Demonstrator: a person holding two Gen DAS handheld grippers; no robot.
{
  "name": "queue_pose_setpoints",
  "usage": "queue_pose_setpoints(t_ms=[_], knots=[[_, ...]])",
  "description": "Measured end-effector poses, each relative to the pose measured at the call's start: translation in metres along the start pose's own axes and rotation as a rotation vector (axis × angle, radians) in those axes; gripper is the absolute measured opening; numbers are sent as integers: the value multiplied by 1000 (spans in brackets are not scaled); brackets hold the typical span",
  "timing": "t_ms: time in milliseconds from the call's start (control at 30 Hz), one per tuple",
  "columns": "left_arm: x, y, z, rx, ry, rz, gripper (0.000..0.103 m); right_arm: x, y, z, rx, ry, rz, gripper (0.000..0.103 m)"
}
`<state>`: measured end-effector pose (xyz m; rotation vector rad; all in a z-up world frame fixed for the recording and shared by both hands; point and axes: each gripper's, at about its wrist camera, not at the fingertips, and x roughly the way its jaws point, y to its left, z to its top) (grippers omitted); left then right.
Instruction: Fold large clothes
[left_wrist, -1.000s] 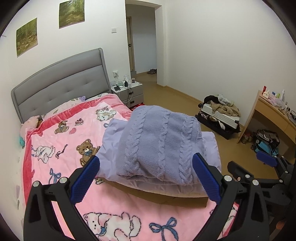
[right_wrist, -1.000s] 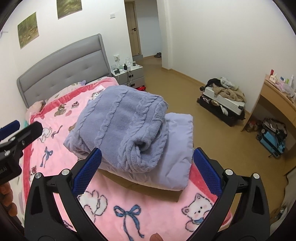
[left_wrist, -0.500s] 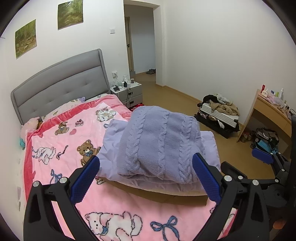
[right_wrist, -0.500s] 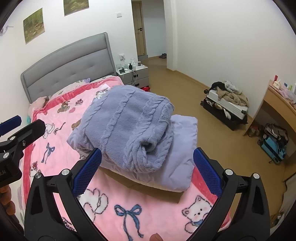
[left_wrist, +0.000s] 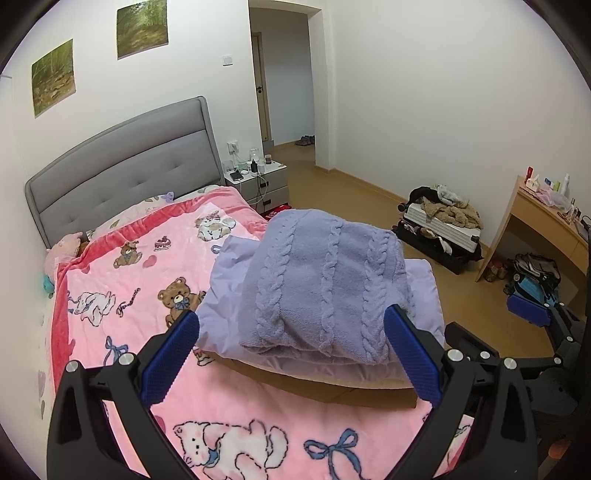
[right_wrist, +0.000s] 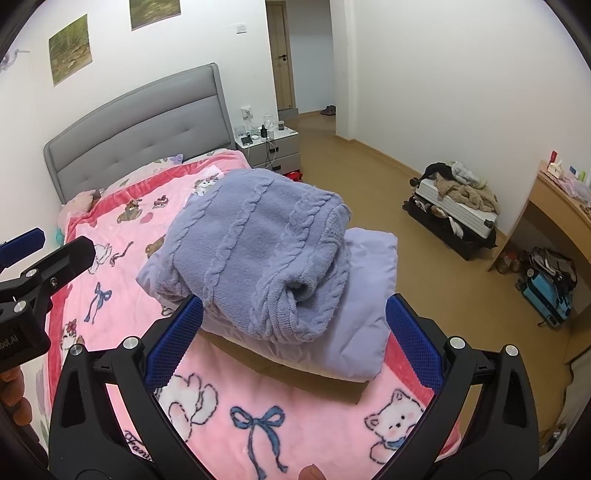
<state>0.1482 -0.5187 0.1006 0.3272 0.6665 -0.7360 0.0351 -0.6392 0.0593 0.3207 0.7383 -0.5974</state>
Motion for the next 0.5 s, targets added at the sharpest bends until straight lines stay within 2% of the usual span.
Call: queue_pose_setpoints(t_ms=[500], knots=[[5, 4, -4, -27, 23, -2, 99, -2, 3, -1, -2, -6, 7, 95]])
